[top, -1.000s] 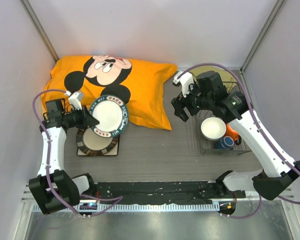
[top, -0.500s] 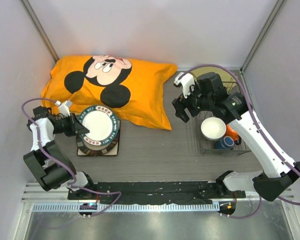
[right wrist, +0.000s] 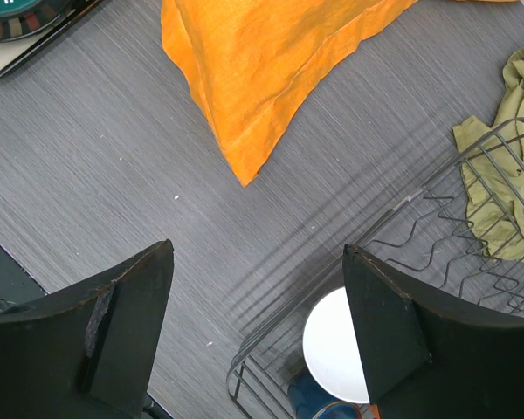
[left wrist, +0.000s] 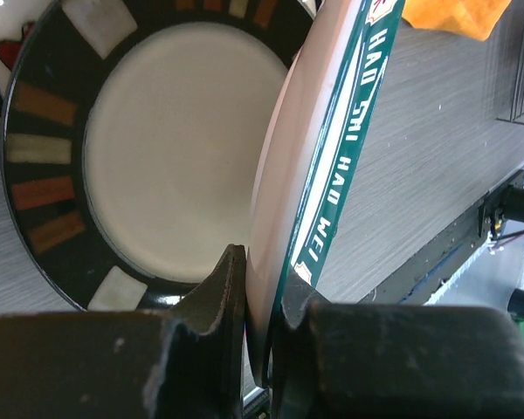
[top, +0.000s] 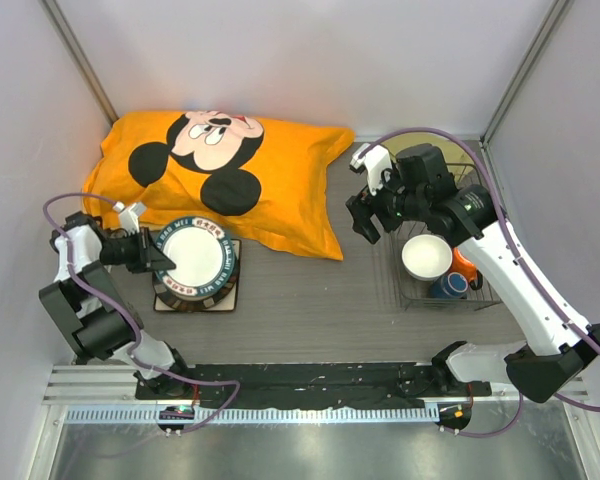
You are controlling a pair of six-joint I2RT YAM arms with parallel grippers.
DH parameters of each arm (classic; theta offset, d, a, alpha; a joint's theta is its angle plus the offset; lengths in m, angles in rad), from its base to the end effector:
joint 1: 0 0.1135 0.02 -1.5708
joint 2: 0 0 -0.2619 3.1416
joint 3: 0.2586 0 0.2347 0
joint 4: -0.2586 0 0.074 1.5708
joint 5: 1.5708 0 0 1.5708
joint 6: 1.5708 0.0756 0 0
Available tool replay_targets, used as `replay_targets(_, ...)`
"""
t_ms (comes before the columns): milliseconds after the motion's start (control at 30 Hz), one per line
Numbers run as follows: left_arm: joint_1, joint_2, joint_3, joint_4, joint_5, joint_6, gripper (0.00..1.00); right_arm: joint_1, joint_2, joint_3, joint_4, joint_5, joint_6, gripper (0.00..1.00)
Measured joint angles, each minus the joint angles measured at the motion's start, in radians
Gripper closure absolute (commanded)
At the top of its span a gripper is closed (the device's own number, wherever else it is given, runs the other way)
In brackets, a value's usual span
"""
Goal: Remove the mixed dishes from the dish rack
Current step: Place the plate at the center of the board.
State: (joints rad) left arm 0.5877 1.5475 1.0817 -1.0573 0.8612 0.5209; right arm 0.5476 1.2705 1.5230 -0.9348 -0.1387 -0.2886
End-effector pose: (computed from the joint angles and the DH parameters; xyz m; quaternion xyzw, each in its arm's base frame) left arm 0.2394 0.0906 0.2039 -0.0204 0.9083 -0.3434 0.2381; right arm 0.2189 0.1457 0.3846 -0.3929 0.8111 0.1174 0.4171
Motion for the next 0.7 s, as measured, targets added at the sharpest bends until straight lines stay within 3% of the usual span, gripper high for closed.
replay_targets(700,0.013,0.159,0.019,-0.037,-0.033,0.041,1.00,-0.002,0.017,-0.013,0.001,0.026,0.000,0.18)
